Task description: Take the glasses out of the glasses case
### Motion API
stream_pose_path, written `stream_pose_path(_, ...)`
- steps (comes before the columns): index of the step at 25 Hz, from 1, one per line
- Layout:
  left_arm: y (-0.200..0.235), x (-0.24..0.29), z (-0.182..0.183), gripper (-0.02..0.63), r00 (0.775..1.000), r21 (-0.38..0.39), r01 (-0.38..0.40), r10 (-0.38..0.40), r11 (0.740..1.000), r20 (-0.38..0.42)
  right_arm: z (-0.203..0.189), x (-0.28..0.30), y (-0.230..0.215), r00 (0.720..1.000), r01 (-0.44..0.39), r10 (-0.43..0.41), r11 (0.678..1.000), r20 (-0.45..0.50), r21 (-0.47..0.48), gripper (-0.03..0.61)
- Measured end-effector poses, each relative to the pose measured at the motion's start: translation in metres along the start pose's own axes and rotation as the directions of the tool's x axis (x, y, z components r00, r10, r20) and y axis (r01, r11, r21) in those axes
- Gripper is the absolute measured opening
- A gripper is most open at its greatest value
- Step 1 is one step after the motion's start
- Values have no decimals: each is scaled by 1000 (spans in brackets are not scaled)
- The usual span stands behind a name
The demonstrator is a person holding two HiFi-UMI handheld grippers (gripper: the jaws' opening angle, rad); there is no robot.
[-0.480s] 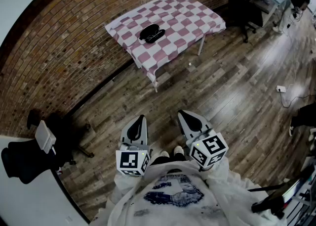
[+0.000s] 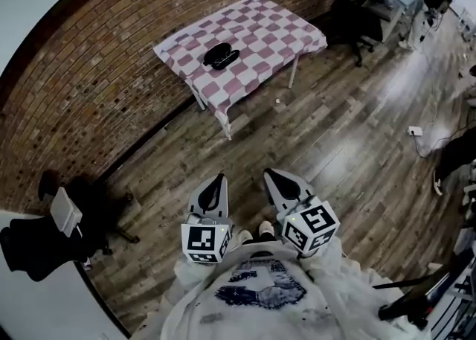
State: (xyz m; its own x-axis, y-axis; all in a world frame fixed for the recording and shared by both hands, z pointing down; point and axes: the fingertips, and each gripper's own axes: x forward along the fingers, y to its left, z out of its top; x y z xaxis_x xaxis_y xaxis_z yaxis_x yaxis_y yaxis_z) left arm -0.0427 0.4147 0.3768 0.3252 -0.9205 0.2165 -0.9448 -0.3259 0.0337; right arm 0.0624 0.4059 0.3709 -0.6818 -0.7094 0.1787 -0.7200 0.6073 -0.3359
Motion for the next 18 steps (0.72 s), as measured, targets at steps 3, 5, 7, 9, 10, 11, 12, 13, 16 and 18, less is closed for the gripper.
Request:
stream_pose_path(3, -7, -2, 0, 8, 1000, 4, -7, 7, 1000, -7, 0, -7, -2, 1000, -10, 10, 1000, 8, 8, 14)
stream_pose_path(5, -11, -3, 1, 8, 1000, 13, -17, 18, 1000, -7, 1, -13, -4, 999, -25, 25, 999, 26, 26, 14)
stream_pose_path(7, -14, -4, 4, 8, 999, 34, -36, 36, 999, 1, 3, -16, -8, 998, -38, 36, 999, 46, 37, 14)
stream_pose_path(9, -16, -3, 8, 8, 999, 45, -54, 53, 998, 12, 5, -17, -14, 998, -41, 39, 998, 53, 38, 14)
stream_pose_path(10, -16, -3, 10, 8, 998, 44, -58, 57, 997, 15, 6, -18, -16, 998, -42, 40, 998, 54, 40, 14)
stream_pose_path(11, -17, -3, 11, 8, 998, 43, -62, 61, 997, 15, 7, -19, -17, 998, -43, 40, 998, 56, 42, 14)
stream_pose_path(12, -16, -4, 11, 8, 998, 45, -67, 67, 997, 14, 7, -20, -18, 998, -44, 41, 998, 57, 43, 14)
stream_pose_path(13, -15, -4, 12, 8, 997, 49, -74, 74, 996, 13, 8, -20, -19, 997, -44, 42, 998, 59, 44, 14)
stream_pose_path(16, -9, -2, 18, 8, 996, 48, -88, 87, 995, 22, 12, -16, -24, 997, -44, 41, 997, 64, 56, 14)
stream_pose_path(18, -5, 4, 18, 8, 996, 44, -90, 89, 995, 23, 11, -11, -30, 998, -40, 36, 997, 59, 67, 14)
